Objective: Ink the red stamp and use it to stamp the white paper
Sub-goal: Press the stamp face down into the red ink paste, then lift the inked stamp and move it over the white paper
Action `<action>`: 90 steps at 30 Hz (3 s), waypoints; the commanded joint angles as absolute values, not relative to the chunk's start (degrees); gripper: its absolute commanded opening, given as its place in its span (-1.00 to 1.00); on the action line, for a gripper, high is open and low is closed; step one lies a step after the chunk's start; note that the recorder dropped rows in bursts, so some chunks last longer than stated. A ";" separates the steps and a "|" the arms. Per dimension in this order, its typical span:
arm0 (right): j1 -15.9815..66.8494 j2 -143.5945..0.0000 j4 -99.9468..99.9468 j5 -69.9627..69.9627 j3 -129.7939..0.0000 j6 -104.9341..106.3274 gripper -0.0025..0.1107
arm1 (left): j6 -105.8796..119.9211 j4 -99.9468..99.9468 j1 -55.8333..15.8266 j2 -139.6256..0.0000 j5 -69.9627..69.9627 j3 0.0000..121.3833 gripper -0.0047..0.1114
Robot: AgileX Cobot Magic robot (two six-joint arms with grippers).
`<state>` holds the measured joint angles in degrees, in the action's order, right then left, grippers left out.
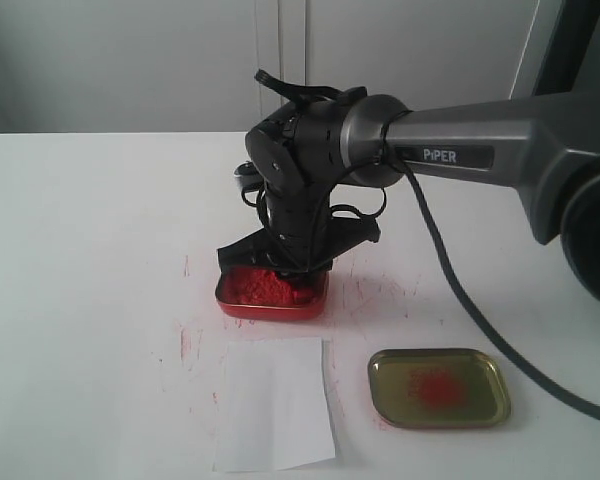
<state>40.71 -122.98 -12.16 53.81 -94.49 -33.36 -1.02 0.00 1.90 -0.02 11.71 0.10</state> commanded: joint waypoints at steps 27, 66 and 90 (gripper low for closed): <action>40.47 -119.50 -13.71 52.36 -93.93 -33.56 -0.96 | -1.25 0.33 1.54 0.00 11.60 0.00 -0.92; 41.64 -112.71 -6.17 56.43 -88.19 -18.80 -0.96 | -1.25 0.33 1.54 0.00 11.60 0.00 -0.92; 49.11 -109.52 -4.11 49.29 -75.88 -15.15 -0.96 | -1.25 0.33 1.54 0.00 11.60 0.00 -0.92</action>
<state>48.89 -108.47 -4.19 48.78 -76.14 -15.83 -1.02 0.00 1.90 -0.02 11.71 0.10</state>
